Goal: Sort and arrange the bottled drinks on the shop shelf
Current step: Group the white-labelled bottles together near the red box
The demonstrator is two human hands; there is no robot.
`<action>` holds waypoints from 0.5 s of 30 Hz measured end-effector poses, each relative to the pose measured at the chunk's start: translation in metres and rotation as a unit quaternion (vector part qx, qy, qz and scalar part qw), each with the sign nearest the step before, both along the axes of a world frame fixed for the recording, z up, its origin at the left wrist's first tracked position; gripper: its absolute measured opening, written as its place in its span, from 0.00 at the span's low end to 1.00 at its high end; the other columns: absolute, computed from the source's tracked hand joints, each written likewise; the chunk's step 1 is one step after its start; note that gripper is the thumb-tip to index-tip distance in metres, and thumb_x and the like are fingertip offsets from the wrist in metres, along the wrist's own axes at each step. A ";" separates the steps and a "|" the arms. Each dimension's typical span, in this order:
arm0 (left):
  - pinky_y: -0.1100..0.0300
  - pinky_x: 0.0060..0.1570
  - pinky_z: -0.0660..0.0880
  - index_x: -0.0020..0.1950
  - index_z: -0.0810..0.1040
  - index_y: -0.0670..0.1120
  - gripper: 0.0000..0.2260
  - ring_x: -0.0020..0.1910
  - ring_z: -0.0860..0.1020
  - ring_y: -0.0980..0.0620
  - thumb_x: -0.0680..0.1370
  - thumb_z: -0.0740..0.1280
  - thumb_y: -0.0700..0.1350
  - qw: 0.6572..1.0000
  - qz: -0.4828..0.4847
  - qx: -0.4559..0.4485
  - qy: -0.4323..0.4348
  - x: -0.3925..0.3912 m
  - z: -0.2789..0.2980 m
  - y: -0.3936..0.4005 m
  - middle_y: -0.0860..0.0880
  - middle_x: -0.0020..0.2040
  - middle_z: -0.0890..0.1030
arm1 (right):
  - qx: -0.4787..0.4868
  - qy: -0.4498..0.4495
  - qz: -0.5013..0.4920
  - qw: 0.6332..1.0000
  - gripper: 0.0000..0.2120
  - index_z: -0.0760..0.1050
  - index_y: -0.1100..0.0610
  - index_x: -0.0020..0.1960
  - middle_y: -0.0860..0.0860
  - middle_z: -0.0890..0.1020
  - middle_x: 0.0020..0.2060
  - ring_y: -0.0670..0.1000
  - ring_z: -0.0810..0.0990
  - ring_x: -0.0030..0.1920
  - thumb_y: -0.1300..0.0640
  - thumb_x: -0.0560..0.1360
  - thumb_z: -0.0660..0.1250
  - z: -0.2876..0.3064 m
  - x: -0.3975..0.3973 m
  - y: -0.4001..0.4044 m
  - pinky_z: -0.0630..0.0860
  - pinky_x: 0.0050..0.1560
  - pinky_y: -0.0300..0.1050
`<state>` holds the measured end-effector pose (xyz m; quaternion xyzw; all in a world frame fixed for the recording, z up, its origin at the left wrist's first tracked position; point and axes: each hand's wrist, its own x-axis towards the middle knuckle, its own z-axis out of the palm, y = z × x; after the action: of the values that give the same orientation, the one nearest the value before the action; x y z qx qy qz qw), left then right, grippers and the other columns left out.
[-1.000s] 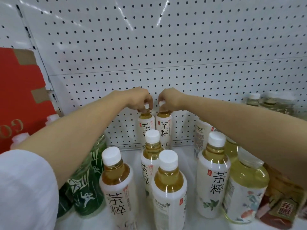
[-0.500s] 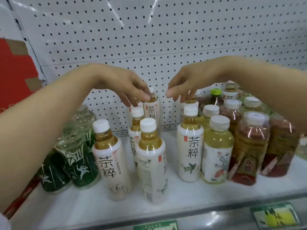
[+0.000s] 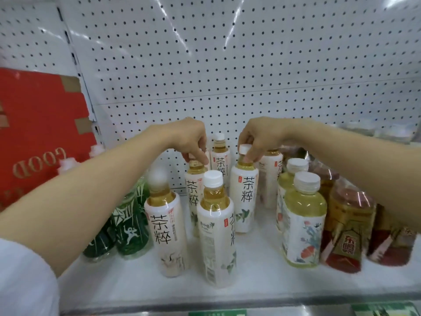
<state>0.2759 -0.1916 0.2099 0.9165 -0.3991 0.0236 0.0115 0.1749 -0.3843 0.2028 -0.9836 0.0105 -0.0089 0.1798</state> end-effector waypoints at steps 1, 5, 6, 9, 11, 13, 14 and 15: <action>0.64 0.36 0.79 0.44 0.85 0.45 0.13 0.32 0.84 0.57 0.69 0.79 0.53 1.000 0.008 -0.001 0.000 0.006 -0.001 -0.004 0.53 0.38 0.84 | 0.000 -0.004 -0.002 1.000 0.14 0.81 0.63 0.53 0.53 0.87 0.43 0.46 0.86 0.38 0.60 0.69 0.78 -0.002 0.012 0.001 0.79 0.37 0.33; 0.62 0.34 0.80 0.40 0.83 0.43 0.13 0.32 0.84 0.54 0.71 0.78 0.52 0.999 0.030 0.005 -0.025 0.022 -0.002 -0.017 0.49 0.37 0.83 | 0.003 -0.001 -0.014 1.000 0.13 0.79 0.64 0.52 0.53 0.86 0.42 0.50 0.87 0.39 0.62 0.70 0.77 -0.005 0.047 0.010 0.82 0.46 0.42; 0.59 0.38 0.82 0.40 0.82 0.42 0.14 0.31 0.85 0.53 0.71 0.78 0.52 0.999 0.034 0.005 -0.024 0.025 -0.002 -0.020 0.49 0.38 0.83 | 0.007 0.002 -0.015 1.000 0.14 0.79 0.62 0.53 0.53 0.86 0.41 0.51 0.87 0.40 0.63 0.70 0.77 -0.005 0.053 0.012 0.82 0.48 0.44; 0.51 0.46 0.83 0.37 0.78 0.44 0.15 0.31 0.85 0.52 0.71 0.79 0.52 0.998 0.048 0.011 -0.028 0.036 -0.002 -0.026 0.49 0.38 0.82 | -0.006 0.000 -0.021 1.000 0.16 0.77 0.60 0.57 0.51 0.84 0.39 0.52 0.87 0.41 0.62 0.71 0.76 -0.004 0.064 0.017 0.81 0.45 0.41; 0.50 0.47 0.83 0.37 0.76 0.44 0.15 0.31 0.85 0.52 0.71 0.79 0.52 0.998 0.051 0.012 -0.029 0.040 -0.002 -0.029 0.49 0.38 0.81 | -0.012 -0.012 -0.031 0.999 0.20 0.76 0.61 0.61 0.52 0.83 0.39 0.53 0.87 0.41 0.62 0.72 0.76 -0.004 0.070 0.019 0.82 0.47 0.43; 0.51 0.47 0.83 0.40 0.78 0.43 0.15 0.32 0.85 0.51 0.71 0.78 0.52 0.998 0.052 0.010 -0.026 0.043 -0.002 -0.031 0.49 0.39 0.81 | -0.014 -0.022 -0.040 0.999 0.22 0.76 0.62 0.64 0.53 0.84 0.41 0.54 0.87 0.41 0.63 0.72 0.75 -0.005 0.073 0.021 0.83 0.51 0.47; 0.51 0.47 0.83 0.41 0.79 0.42 0.15 0.32 0.85 0.51 0.71 0.78 0.52 0.998 0.052 0.010 -0.025 0.044 -0.002 -0.031 0.49 0.40 0.82 | -0.016 -0.025 -0.045 0.999 0.22 0.76 0.62 0.64 0.53 0.83 0.40 0.54 0.87 0.42 0.63 0.72 0.75 -0.006 0.075 0.020 0.83 0.52 0.48; 0.52 0.47 0.83 0.42 0.80 0.41 0.15 0.31 0.85 0.52 0.71 0.78 0.52 0.998 0.053 0.011 -0.026 0.045 -0.002 -0.031 0.48 0.40 0.82 | -0.017 -0.029 -0.048 0.998 0.22 0.76 0.63 0.64 0.53 0.83 0.39 0.55 0.87 0.42 0.63 0.72 0.75 -0.006 0.077 0.020 0.83 0.52 0.49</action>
<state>0.3209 -0.2229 0.2076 0.9354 -0.3508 0.0434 -0.0102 0.2517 -0.3643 0.1964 -0.9842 0.0522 -0.0457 0.1630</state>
